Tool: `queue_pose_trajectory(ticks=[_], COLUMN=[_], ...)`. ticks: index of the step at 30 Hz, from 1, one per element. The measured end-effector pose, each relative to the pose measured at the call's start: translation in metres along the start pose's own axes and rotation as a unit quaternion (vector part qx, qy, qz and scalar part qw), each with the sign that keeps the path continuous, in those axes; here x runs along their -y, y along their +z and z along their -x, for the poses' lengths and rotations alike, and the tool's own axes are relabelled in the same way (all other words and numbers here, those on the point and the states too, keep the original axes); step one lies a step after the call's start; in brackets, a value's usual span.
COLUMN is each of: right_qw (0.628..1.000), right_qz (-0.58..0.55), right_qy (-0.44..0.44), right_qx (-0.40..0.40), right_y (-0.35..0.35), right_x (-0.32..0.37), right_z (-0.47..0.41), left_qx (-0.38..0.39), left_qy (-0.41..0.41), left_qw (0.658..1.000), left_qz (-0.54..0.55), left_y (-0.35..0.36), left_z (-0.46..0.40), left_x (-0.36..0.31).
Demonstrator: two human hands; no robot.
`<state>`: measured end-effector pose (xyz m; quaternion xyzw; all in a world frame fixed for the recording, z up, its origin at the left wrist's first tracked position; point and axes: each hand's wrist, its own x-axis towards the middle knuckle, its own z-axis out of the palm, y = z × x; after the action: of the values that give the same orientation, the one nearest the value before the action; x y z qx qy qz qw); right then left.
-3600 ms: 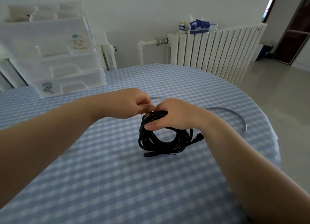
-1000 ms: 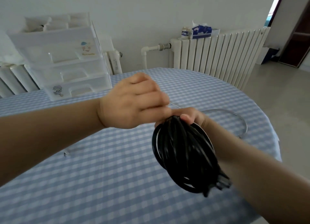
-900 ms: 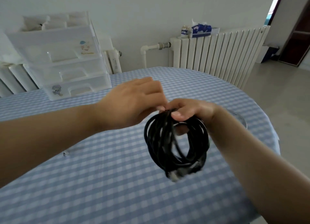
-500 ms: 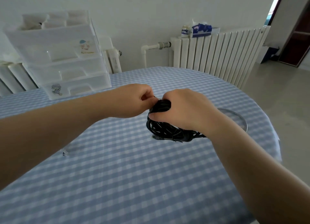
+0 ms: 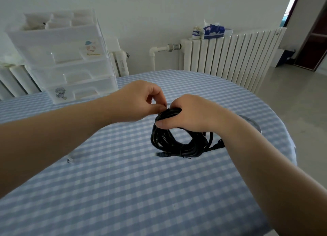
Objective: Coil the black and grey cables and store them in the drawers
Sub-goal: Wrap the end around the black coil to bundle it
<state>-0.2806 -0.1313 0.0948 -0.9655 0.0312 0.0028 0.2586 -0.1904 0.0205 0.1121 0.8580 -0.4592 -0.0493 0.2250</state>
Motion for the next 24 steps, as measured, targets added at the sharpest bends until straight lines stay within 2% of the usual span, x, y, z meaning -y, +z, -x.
queue_pose_trajectory(ticks=[2, 4, 6, 10, 12, 14, 16, 18, 22, 24], right_qw=[0.997, 0.986, 0.957, 0.846, 0.78, 0.733, 0.708, 0.699, 0.65, 0.64], right_qz=[-0.059, -0.135, -0.232, -0.403, -0.467, -0.513, -0.547, -0.583, -0.657, -0.664], right_qy=[-0.003, -0.016, -0.043, -0.121, -0.148, -0.157, -0.161, -0.177, -0.167, -0.2], right_qx=[0.049, 0.093, 0.168, 0.327, 0.389, 0.419, 0.417, 0.375, 0.344, 0.33], right_y=[-0.004, -0.007, -0.01, -0.003, 0.007, 0.017, 0.025, 0.029, 0.032, 0.031], right_x=[-0.005, -0.01, -0.017, -0.031, -0.035, -0.037, -0.041, -0.043, -0.051, -0.054], right_z=[-0.004, -0.006, -0.006, -0.012, -0.015, -0.017, -0.018, -0.016, -0.016, -0.018], left_qx=[-0.042, -0.08, -0.123, -0.185, -0.205, -0.228, -0.246, -0.255, -0.258, -0.254], left_qy=[0.133, 0.268, 0.367, 0.501, 0.538, 0.554, 0.556, 0.534, 0.398, 0.332], left_qw=[0.983, 0.939, 0.885, 0.798, 0.778, 0.767, 0.765, 0.787, 0.879, 0.908], left_qz=[-0.116, -0.201, -0.258, -0.28, -0.252, -0.23, -0.21, -0.175, -0.037, 0.033], left_y=[0.002, 0.003, 0.002, 0.0, 0.001, 0.005, 0.01, 0.015, 0.029, 0.035], left_z=[0.001, 0.001, 0.001, 0.003, 0.004, 0.003, 0.003, 0.005, 0.014, 0.018], left_x=[0.002, 0.004, 0.008, 0.01, 0.006, 0.003, 0.002, 0.002, -0.006, -0.011])
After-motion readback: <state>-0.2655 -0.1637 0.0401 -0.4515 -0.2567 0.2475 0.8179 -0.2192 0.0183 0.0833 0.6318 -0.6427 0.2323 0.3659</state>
